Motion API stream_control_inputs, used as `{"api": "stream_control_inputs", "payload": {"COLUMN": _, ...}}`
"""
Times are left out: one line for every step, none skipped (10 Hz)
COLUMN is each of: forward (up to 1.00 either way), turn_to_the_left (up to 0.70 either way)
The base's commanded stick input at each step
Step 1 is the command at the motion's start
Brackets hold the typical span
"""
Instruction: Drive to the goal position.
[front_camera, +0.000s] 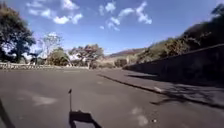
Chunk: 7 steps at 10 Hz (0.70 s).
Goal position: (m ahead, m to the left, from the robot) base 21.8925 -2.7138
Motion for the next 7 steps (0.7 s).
{"api": "stream_control_inputs", "payload": {"forward": 0.70, "turn_to_the_left": 0.00}}
{"api": "stream_control_inputs", "payload": {"forward": 0.70, "turn_to_the_left": 0.00}}
{"api": "stream_control_inputs", "payload": {"forward": 0.70, "turn_to_the_left": 0.00}}
{"api": "stream_control_inputs", "payload": {"forward": 0.70, "turn_to_the_left": 0.00}}
{"api": "stream_control_inputs", "payload": {"forward": 0.70, "turn_to_the_left": 0.00}}
{"api": "stream_control_inputs", "payload": {"forward": 0.70, "turn_to_the_left": 0.00}}
{"api": "stream_control_inputs", "payload": {"forward": 0.70, "turn_to_the_left": 0.00}}
